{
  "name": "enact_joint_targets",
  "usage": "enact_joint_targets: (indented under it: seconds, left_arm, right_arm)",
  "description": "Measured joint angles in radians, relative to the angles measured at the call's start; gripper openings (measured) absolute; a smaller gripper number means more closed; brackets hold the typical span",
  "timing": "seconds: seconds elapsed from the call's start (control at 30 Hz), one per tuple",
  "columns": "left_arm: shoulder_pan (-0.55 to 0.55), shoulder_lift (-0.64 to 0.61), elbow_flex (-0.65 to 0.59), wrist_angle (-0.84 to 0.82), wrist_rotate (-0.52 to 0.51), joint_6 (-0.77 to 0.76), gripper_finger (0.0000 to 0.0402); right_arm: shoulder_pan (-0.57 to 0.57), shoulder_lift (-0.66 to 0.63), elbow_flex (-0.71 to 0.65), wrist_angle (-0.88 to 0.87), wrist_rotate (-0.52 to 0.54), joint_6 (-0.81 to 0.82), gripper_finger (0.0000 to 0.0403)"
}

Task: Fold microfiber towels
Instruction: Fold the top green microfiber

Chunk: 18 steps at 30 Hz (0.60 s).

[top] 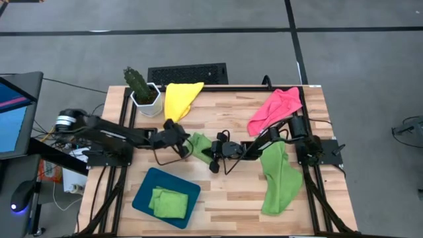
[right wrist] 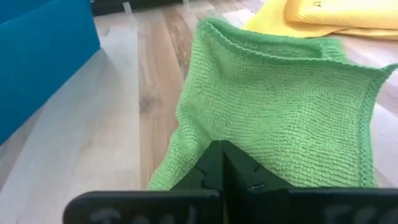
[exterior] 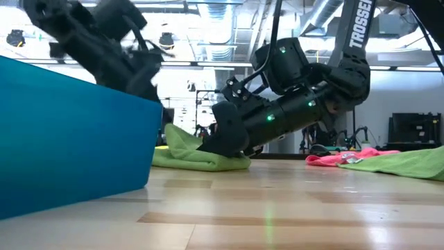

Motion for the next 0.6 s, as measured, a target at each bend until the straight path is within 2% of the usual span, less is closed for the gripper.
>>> enact_joint_targets:
  seconds: [0.07,0.17,0.33,0.4,0.47,0.6]
  left_arm:
    - [-0.011,-0.063,0.0,0.023,-0.011,-0.015,0.0]
    - [-0.041,-0.064,-0.004,0.163,-0.009,0.022,0.0]
    - [-0.081,0.134,-0.004,0.379,-0.007,0.062,0.0]
    - [-0.093,0.235,0.035,0.459,0.017,0.096,0.0]
    - [-0.103,0.311,0.09,0.42,0.026,0.13,0.0]
    - [-0.106,0.401,0.211,0.191,-0.024,0.116,0.0]
  right_arm:
    - [0.0,0.0,0.0,0.0,0.0,0.0,0.0019]
    - [-0.002,0.0,0.0,0.003,0.001,0.0,0.0022]
    - [-0.005,0.0,0.006,0.002,0.002,0.0,0.0028]
    - [-0.005,0.0,0.006,0.003,0.002,0.0,0.0027]
    - [-0.005,0.0,0.006,0.002,0.002,0.0,0.0025]
    - [-0.002,0.0,0.006,-0.004,0.002,0.0,0.0024]
